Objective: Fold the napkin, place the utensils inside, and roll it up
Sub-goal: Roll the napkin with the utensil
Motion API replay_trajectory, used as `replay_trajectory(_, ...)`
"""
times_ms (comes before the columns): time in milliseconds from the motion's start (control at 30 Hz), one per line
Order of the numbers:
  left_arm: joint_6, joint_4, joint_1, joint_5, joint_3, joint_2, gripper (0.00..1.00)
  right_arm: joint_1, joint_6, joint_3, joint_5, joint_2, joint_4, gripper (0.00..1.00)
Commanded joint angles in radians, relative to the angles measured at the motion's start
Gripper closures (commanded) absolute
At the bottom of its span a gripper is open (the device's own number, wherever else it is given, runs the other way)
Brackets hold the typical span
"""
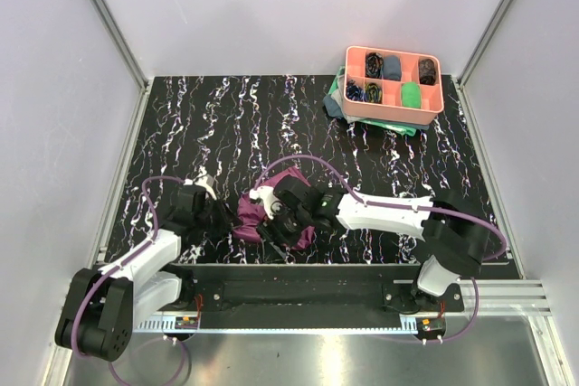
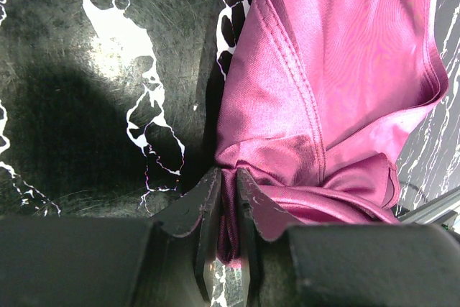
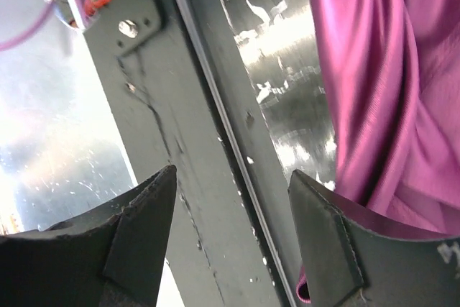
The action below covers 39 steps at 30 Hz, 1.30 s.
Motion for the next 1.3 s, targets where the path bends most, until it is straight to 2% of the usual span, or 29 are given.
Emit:
replay_trajectory(0, 0.035, -0.064, 0.000, -0.023, 0.008, 0.015, 0.82, -0.004, 0.008, 0.008, 0.064, 0.004, -0.047, 0.28)
replay_trajectory(133, 0.036, -0.062, 0.001, -0.021, 0.008, 0.015, 0.82, -0.038, -0.001, 0.016, 0.110, 0.010, -0.079, 0.28)
replay_trajectory(367, 0.040, -0.061, 0.001, -0.021, 0.011, 0.022, 0.82, -0.099, -0.015, 0.008, 0.093, 0.032, -0.082, 0.29)
replay_trajectory(1000, 0.036, -0.069, 0.001, -0.018, 0.025, 0.023, 0.83, -0.125, 0.018, -0.110, 0.142, 0.063, -0.093, 0.32)
replay_trajectory(1267, 0.035, -0.075, 0.000, -0.004, 0.036, 0.052, 0.83, -0.113, -0.030, -0.052, 0.165, -0.029, -0.165, 0.28)
